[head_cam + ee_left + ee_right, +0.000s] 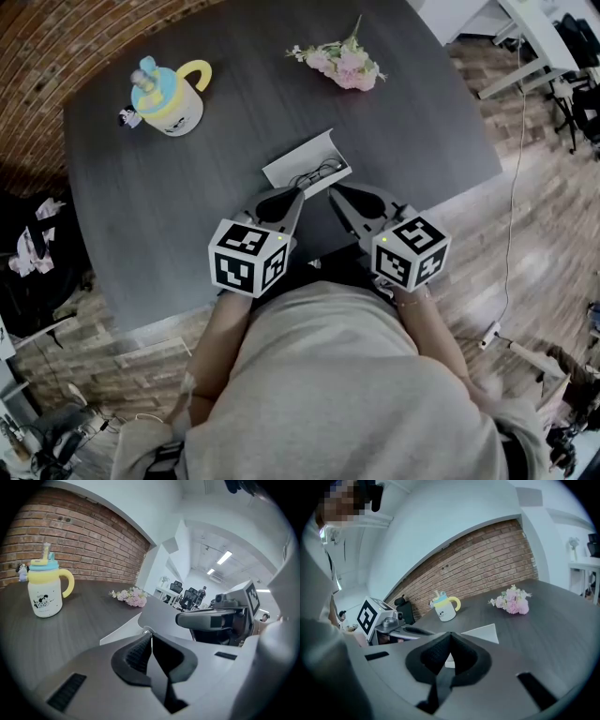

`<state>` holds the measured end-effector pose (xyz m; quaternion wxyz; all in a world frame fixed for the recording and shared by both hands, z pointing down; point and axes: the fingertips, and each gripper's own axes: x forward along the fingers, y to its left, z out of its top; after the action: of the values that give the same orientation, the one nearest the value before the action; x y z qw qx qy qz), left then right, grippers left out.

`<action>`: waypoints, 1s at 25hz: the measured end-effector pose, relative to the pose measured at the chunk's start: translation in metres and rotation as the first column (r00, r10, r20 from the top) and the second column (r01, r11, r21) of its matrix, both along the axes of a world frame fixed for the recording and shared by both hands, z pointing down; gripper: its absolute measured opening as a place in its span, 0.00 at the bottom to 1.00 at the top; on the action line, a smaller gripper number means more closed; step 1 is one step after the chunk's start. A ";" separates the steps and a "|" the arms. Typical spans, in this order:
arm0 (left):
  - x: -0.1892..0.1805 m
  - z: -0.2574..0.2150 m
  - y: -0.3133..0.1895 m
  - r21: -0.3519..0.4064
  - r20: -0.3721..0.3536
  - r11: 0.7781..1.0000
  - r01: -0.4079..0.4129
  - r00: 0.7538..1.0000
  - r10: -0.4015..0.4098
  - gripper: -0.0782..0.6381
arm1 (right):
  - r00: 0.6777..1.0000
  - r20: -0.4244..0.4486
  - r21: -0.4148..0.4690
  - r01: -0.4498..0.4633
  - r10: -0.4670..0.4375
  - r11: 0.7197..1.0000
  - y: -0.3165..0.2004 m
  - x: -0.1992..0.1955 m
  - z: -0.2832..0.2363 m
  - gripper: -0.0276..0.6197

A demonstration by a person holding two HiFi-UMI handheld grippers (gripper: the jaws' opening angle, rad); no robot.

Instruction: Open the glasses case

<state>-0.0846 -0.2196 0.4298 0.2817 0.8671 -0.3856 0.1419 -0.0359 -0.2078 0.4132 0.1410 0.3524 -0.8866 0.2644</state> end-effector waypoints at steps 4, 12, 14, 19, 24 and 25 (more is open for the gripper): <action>-0.004 0.001 0.001 -0.005 -0.003 1.000 0.011 1.000 -0.011 0.15 | 1.000 -0.004 -0.003 -0.006 0.005 1.000 -0.001 0.000 0.001 0.05; -0.006 0.001 0.003 -0.006 -0.018 1.000 0.019 1.000 -0.019 0.15 | 1.000 -0.004 -0.034 -0.003 0.003 0.999 0.006 -0.002 0.010 0.05; -0.007 0.002 0.003 -0.005 -0.009 1.000 0.019 1.000 -0.019 0.15 | 1.000 -0.009 -0.030 0.007 -0.007 1.000 0.006 -0.004 0.010 0.05; -0.007 0.004 0.005 -0.006 0.003 1.000 0.014 1.000 -0.014 0.15 | 1.000 -0.010 -0.024 0.007 -0.007 1.000 0.005 -0.005 0.010 0.05; -0.006 0.003 0.005 -0.003 0.006 1.000 0.012 1.000 -0.012 0.15 | 1.000 -0.016 -0.021 0.011 -0.012 1.000 0.004 -0.004 0.010 0.05; -0.006 0.002 0.006 -0.003 0.007 1.000 0.010 1.000 -0.010 0.15 | 1.000 -0.016 -0.021 0.011 -0.011 1.000 0.004 -0.004 0.010 0.05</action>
<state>-0.0905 -0.2137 0.4322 0.2824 0.8643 -0.3905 0.1440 -0.0402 -0.2042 0.4232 0.1532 0.3482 -0.8846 0.2698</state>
